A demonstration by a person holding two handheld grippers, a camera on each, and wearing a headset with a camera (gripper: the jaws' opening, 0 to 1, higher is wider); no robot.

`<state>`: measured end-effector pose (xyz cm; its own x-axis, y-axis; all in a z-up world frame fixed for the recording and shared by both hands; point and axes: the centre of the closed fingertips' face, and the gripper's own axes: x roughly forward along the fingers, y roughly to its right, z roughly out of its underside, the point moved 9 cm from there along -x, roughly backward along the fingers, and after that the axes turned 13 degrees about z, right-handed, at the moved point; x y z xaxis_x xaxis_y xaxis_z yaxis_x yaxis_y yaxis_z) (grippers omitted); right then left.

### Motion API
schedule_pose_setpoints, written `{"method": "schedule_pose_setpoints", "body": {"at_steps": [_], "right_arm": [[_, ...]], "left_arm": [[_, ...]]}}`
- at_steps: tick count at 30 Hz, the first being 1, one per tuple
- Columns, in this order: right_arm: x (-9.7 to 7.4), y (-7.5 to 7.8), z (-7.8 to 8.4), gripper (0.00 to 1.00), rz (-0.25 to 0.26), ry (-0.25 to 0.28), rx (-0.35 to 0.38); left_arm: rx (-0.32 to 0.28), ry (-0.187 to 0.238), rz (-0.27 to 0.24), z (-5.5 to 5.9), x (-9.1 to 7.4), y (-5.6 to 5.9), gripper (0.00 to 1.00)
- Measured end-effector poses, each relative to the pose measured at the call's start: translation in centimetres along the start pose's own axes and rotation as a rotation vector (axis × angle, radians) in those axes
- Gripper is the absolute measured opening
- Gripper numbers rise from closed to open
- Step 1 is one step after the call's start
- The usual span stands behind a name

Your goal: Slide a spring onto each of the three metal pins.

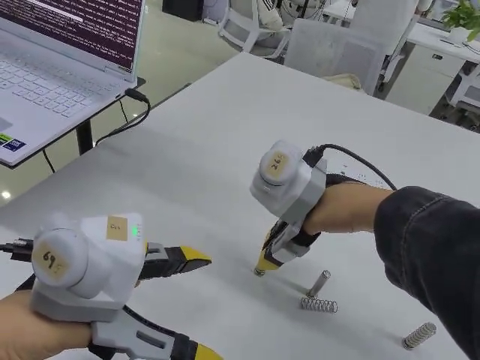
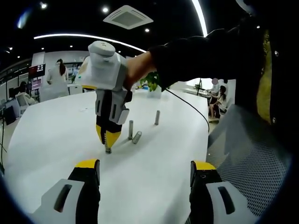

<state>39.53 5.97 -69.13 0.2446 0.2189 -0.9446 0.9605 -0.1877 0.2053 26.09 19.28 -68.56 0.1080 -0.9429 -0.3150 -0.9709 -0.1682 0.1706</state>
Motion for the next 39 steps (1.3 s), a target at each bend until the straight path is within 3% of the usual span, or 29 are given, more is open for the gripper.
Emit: {"method": "schedule_pose_setpoints", "body": {"at_steps": [17,39], "right_arm": [[0.05,-0.07,0.29,0.14,-0.006,0.012,0.013],[-0.69,-0.05,0.95,0.44,-0.016,0.048,0.048]], "left_arm": [[-0.001,-0.005,0.003,0.14,0.03,-0.05,0.76],[0.005,-0.009,0.013,-0.31,0.40,-0.04,0.76]]}}
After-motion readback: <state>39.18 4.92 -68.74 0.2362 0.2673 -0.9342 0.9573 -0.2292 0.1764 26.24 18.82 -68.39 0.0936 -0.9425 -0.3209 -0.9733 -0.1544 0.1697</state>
